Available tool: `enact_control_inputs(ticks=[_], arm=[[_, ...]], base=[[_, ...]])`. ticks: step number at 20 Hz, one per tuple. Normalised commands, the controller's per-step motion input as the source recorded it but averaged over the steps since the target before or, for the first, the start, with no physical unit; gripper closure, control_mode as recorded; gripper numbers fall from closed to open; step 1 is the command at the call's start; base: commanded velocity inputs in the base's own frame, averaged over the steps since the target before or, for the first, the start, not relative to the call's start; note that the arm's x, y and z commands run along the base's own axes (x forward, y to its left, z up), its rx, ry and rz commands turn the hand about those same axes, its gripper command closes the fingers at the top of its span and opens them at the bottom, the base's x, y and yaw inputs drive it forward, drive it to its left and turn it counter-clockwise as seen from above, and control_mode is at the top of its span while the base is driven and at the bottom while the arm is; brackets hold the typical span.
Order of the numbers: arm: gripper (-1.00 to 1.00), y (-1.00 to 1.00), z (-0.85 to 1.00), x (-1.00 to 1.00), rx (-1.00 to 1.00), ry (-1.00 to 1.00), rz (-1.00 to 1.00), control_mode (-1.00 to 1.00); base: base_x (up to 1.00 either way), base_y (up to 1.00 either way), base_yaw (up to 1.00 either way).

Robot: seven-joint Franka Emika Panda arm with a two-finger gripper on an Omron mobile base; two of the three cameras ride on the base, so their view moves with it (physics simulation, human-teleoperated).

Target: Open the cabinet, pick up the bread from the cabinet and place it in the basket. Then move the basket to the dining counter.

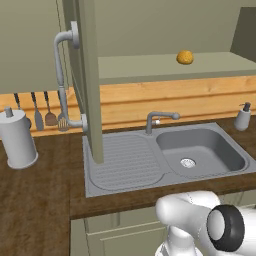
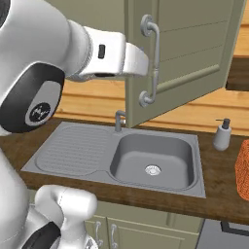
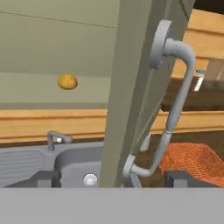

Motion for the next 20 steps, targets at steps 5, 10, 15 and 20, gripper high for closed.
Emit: enact_control_inputs(ticks=[5,10,15,20], arm=[[-1.0,0.97,-0.42,0.44,-0.45,0.4,-0.11,-1.0],[-1.0,0.3,0.0,0.92,-0.46,0.58,0.0,-1.0],[-1.0,-0.66,0.0,0.98,-0.1,0.48,0.03,-1.0],[-1.0,-1.0,-0.2,0.65,0.01,0.39,-0.01,-1.0]], base=[[0.0,0.0,0.0],[0.0,0.0,0.0],[0.0,0.0,0.0],[0.0,0.0,0.0]])
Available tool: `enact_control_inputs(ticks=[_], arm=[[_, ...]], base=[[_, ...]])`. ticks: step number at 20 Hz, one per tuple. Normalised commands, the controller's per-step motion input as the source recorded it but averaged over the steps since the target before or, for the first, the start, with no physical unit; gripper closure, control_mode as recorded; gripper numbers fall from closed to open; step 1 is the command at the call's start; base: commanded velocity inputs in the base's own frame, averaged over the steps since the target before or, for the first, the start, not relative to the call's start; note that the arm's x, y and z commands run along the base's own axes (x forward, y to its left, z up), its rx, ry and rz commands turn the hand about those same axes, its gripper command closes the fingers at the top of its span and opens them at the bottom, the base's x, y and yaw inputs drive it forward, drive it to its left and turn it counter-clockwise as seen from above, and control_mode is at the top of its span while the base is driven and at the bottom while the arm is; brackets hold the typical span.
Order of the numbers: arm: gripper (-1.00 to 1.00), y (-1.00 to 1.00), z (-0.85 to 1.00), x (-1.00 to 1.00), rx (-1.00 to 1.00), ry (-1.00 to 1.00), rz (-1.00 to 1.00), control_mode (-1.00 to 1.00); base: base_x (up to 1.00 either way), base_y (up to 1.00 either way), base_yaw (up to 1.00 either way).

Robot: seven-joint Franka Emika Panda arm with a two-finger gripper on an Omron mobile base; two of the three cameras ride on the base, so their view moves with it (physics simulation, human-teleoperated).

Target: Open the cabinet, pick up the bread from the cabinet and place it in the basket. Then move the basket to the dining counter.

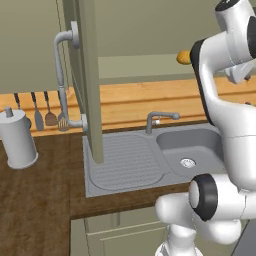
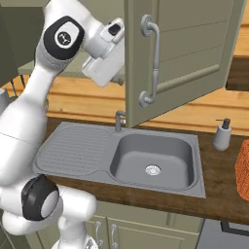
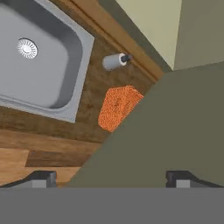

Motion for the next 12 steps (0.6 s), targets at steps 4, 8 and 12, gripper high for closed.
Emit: enact_control_inputs(ticks=[4,8,12], arm=[[-1.0,-1.0,-0.38,0.0,-0.16,0.2,-0.14,-1.0],[-1.0,-1.0,-0.34,-0.17,-0.15,0.12,-0.15,-1.0],[-1.0,-1.0,-0.31,-0.32,-0.13,0.09,-0.12,-1.0]], base=[[0.0,0.0,0.0],[0.0,0.0,0.0],[0.0,0.0,0.0]])
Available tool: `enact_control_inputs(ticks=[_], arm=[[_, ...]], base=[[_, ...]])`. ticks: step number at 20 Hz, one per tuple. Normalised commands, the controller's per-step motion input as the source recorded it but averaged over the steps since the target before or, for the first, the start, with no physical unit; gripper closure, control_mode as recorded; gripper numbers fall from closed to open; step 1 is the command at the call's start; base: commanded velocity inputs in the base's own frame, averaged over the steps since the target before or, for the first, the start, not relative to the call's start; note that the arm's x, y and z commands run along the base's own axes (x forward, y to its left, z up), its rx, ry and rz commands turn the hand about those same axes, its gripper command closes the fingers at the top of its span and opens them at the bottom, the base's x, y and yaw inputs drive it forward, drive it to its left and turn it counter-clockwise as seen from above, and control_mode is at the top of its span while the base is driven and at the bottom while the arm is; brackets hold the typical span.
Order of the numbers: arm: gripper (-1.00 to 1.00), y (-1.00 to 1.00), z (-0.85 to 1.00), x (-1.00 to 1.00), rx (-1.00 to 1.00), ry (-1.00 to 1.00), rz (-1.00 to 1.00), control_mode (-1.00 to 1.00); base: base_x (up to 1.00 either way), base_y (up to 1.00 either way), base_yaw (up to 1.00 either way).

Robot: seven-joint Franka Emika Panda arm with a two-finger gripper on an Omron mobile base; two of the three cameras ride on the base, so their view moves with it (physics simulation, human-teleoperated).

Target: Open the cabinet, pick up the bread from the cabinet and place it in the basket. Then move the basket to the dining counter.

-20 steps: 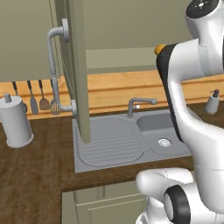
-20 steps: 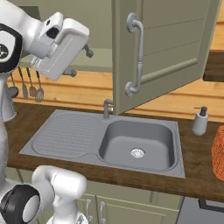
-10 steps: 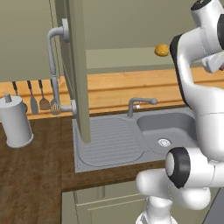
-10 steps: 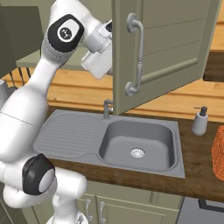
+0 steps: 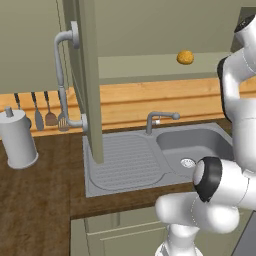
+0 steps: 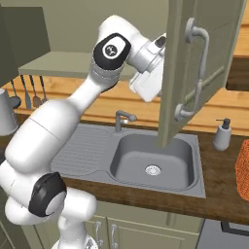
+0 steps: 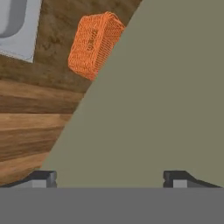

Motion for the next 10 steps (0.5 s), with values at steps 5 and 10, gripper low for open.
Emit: enact_control_inputs(ticks=[5,10], arm=[[-1.0,-1.0,-0.3,-0.05,-0.06,0.01,-0.02,-1.0],[-1.0,-0.51,-0.08,0.08,0.02,0.0,-0.01,-1.0]], base=[[0.0,0.0,0.0],[0.0,0.0,0.0]])
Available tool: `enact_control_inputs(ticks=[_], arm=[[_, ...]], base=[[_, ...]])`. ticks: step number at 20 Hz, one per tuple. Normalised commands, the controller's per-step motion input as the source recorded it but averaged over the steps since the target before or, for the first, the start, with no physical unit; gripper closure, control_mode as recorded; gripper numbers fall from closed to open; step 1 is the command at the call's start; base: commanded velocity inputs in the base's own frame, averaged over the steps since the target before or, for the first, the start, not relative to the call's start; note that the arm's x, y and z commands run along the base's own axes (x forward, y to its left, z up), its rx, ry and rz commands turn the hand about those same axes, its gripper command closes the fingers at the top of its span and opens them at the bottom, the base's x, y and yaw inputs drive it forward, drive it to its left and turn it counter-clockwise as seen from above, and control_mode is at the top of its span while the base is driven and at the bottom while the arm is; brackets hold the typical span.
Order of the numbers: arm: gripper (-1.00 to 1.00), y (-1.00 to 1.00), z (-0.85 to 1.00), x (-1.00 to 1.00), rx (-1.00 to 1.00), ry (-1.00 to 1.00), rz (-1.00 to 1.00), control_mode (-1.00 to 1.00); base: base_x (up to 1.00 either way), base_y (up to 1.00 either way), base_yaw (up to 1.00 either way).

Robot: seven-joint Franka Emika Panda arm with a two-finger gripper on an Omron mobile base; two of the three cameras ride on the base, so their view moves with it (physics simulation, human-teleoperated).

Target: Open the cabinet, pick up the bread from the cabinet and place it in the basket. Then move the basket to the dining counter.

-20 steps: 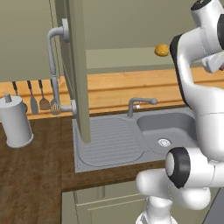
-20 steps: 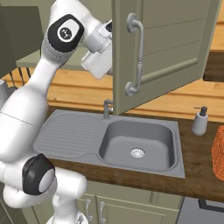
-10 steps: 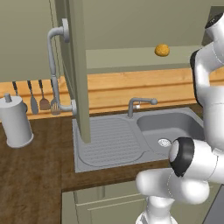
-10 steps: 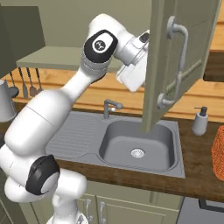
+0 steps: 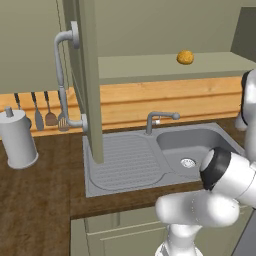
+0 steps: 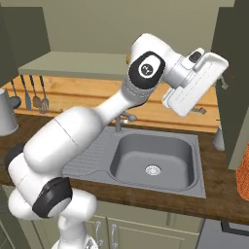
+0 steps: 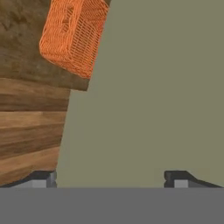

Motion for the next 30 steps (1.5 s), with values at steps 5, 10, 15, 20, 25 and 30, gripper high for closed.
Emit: enact_control_inputs(ticks=[5,10,15,20,25,30], arm=[[-1.0,1.0,-0.34,0.01,0.06,-0.01,0.01,-1.0],[-1.0,1.0,-0.76,-0.17,0.48,0.0,0.06,-1.0],[-1.0,1.0,-0.43,0.43,0.25,-0.45,-0.09,-1.0],[-1.0,0.7,-0.37,0.63,0.44,-0.49,-0.06,-1.0],[-1.0,0.38,-0.01,0.74,0.37,-0.66,0.0,-1.0],[-1.0,0.32,0.47,0.35,0.24,-0.7,-0.16,-1.0]], base=[[0.0,0.0,0.0],[0.0,0.0,0.0],[0.0,0.0,0.0],[0.0,0.0,0.0],[0.0,0.0,0.0],[0.0,0.0,0.0]])
